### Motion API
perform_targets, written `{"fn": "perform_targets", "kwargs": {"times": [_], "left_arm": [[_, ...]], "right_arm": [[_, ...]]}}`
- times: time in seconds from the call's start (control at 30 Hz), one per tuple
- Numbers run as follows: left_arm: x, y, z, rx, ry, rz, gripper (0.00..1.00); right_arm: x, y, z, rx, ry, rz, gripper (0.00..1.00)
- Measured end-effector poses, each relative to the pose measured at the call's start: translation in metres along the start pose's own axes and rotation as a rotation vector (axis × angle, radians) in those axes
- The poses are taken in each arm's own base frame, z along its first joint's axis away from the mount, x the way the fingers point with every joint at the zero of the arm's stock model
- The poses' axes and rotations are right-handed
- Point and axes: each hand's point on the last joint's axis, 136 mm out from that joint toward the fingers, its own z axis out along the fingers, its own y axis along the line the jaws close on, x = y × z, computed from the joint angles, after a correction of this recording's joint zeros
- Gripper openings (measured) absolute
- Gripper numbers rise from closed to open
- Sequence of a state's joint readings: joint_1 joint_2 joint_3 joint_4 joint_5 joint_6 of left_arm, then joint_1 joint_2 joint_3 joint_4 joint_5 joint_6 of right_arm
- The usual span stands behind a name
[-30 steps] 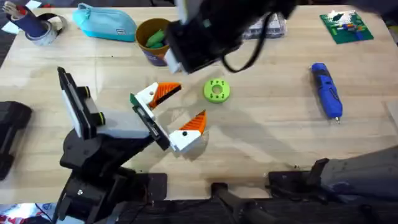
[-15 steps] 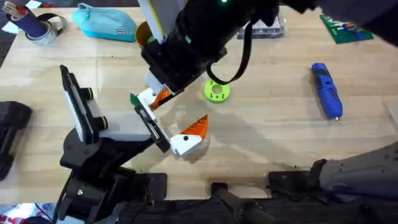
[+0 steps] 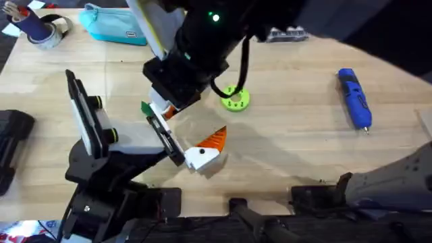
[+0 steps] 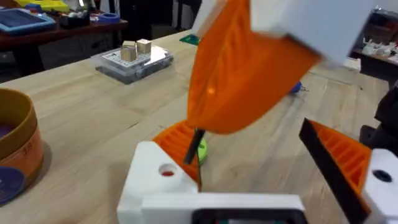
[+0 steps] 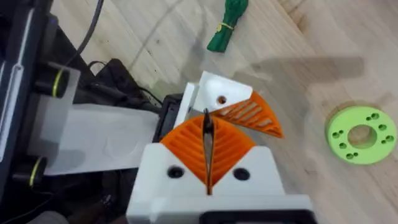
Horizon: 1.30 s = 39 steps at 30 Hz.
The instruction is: Pick up the gripper from the table and insert it into the empty holder that is missing its gripper. Then pick up a screw, insert it into the mounting hole, and use the screwdriver to tighten it. Finally, clean up the table by picking up the vegetable and placing it into the bucket.
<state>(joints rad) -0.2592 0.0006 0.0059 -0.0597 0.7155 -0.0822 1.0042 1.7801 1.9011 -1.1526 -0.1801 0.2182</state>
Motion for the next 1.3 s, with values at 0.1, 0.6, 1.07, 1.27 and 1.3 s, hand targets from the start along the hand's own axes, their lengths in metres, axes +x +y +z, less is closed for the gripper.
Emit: {"fn": "perform_targets", "kwargs": {"times": [0.1, 0.6, 1.07, 1.27, 1.3], "left_arm": [[0.0, 0.0, 0.0, 0.0, 0.0, 0.0, 0.991], [0.0, 0.0, 0.0, 0.0, 0.0, 0.0, 0.991], [0.0, 0.0, 0.0, 0.0, 0.0, -0.001, 0.991], [0.0, 0.0, 0.0, -0.001, 0.0, -0.002, 0.991], [0.0, 0.0, 0.0, -0.002, 0.0, -0.003, 0.991]], "right_arm": [[0.0, -0.001, 0.006, 0.003, 0.01, 0.0, 0.006], [-0.004, -0.009, 0.009, 0.043, 0.002, 0.0, 0.006], [0.0, -0.013, 0.024, 0.055, 0.04, 0.007, 0.006], [-0.001, -0.013, 0.025, 0.056, 0.043, 0.008, 0.006], [-0.001, -0.013, 0.025, 0.056, 0.042, 0.008, 0.006]]}}
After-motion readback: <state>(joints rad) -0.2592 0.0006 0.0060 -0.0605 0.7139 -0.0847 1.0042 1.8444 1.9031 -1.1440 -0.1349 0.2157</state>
